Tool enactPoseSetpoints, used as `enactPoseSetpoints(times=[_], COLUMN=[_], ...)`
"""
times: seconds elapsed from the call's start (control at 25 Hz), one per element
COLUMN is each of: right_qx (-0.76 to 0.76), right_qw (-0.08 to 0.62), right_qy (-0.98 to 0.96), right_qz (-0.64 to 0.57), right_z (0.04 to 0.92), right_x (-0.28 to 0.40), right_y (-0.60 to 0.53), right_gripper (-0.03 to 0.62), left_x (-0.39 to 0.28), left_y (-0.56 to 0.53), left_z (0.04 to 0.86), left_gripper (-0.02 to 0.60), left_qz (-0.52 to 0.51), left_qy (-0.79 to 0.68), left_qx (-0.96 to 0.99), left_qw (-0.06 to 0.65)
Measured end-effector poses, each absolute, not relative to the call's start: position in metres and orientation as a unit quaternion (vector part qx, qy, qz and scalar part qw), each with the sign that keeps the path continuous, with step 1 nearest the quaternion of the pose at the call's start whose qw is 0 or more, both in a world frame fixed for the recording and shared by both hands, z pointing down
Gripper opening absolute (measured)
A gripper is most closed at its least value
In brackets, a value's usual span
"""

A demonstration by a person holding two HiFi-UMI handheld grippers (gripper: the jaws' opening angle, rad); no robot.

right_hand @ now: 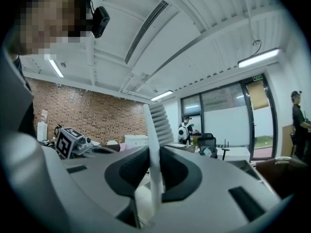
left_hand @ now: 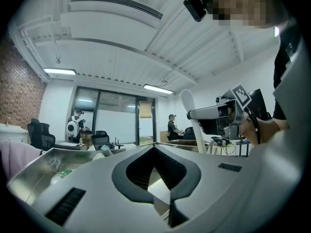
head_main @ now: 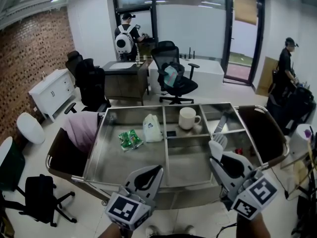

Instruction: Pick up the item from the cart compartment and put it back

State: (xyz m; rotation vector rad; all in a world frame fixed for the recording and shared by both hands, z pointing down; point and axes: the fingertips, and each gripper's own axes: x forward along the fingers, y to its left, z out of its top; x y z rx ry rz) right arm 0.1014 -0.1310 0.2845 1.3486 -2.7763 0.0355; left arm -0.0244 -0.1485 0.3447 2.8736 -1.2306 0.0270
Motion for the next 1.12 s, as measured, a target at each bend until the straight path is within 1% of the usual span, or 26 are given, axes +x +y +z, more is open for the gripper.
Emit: enactPoseSetpoints(times=[0.64,0.88,1.12], right_qx=[0.428,0.431,0.431], right_qw=[0.021,0.021,0.021], right_qy=[-0.903,-0.901,-0.901], right_qz=[0.035,0.044,0.046], right_z=[0.295,0.301,0.301], right_x=[0.097,0.099,0.100], right_y=[-0.125,-0.127,-0.129], right_gripper=[0.083,0.083,0.083], left_x=[-0.022,-0.026,-0.029], left_y=[-0.145,-0.146,-0.151], left_z=[0.337,0.341,0.339], left_gripper=[0.000,0.000,0.000], left_qz=[0.007,-0.006,-0.008], left_qy=[-0.389,-0.388,-0.404], left_qx=[0.921,0.921,0.914], left_qw=[0.013,0.032,0.017])
